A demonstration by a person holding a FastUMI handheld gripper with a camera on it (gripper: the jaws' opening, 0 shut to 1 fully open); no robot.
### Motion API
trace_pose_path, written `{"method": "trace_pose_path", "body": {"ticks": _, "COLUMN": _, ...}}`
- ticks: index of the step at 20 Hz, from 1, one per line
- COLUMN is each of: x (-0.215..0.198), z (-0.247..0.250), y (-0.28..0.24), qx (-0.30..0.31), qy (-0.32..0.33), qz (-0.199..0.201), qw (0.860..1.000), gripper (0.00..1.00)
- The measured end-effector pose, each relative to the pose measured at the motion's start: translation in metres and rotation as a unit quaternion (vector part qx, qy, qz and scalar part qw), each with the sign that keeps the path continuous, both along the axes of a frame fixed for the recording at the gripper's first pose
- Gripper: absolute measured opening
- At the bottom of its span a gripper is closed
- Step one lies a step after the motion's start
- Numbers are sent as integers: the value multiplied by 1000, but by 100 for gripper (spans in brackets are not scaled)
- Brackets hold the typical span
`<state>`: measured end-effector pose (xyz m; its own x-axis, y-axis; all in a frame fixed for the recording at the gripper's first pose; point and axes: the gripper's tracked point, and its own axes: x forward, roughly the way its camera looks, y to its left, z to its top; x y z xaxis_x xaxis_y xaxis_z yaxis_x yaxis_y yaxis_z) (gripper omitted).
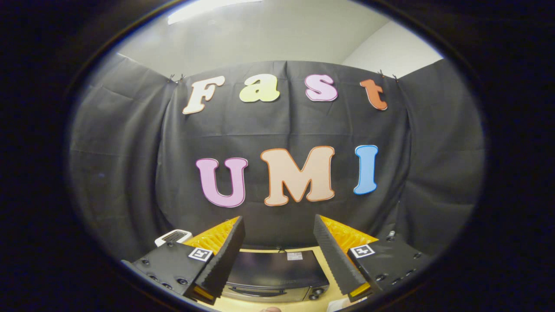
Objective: Open the toaster oven, put the food inside, and close the toaster oven door.
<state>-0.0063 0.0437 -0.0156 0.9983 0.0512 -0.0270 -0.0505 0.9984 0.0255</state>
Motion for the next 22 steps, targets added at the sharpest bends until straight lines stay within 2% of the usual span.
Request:
{"method": "trace_pose_path", "body": {"ticks": 8, "x": 14, "z": -104, "y": 18, "qx": 1, "qy": 71, "qz": -4, "qw": 997, "gripper": 99}}
{"method": "trace_pose_path", "body": {"ticks": 15, "x": 25, "z": -207, "y": 25, "qx": 13, "qy": 155, "qz": -17, "qw": 988, "gripper": 99}}
{"method": "trace_pose_path", "body": {"ticks": 22, "x": 27, "z": -273, "y": 28, "qx": 4, "qy": 202, "qz": -24, "qw": 979, "gripper": 99}}
